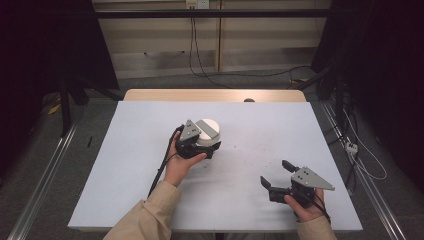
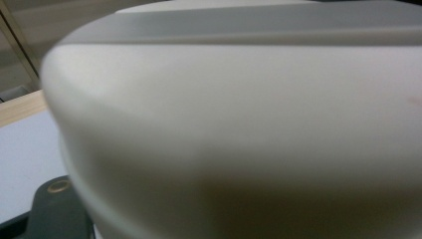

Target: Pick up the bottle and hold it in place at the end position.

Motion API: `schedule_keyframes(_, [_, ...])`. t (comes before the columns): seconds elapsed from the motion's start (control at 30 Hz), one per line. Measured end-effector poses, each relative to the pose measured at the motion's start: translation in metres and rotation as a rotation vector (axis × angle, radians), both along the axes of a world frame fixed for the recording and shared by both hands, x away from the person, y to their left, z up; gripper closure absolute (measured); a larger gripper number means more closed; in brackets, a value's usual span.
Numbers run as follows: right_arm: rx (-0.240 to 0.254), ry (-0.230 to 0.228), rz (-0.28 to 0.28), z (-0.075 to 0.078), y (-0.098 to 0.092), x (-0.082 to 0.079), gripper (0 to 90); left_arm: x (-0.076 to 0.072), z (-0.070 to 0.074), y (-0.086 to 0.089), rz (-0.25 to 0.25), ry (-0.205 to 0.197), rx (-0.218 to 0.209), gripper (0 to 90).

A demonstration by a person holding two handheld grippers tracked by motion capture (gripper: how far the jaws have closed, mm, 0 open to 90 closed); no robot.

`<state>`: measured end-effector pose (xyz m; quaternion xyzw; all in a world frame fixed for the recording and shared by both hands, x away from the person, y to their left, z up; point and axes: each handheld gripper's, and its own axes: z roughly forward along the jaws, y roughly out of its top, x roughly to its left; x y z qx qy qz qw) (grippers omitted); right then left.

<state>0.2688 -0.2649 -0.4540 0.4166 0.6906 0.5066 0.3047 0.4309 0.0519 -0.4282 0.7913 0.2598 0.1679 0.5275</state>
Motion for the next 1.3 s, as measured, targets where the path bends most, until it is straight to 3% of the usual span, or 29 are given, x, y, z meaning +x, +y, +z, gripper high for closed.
schedule_keyframes(0.57, [0.004,0.009,0.009,-0.001,0.0,0.001,7.4,0.007,0.0,-0.015,-0.026,-0.002,-0.013,18.4])
schedule_keyframes(1.3, [0.006,0.011,0.013,-0.002,0.0,0.001,7.4,0.019,-0.01,-0.014,-0.009,0.005,-0.005,18.5])
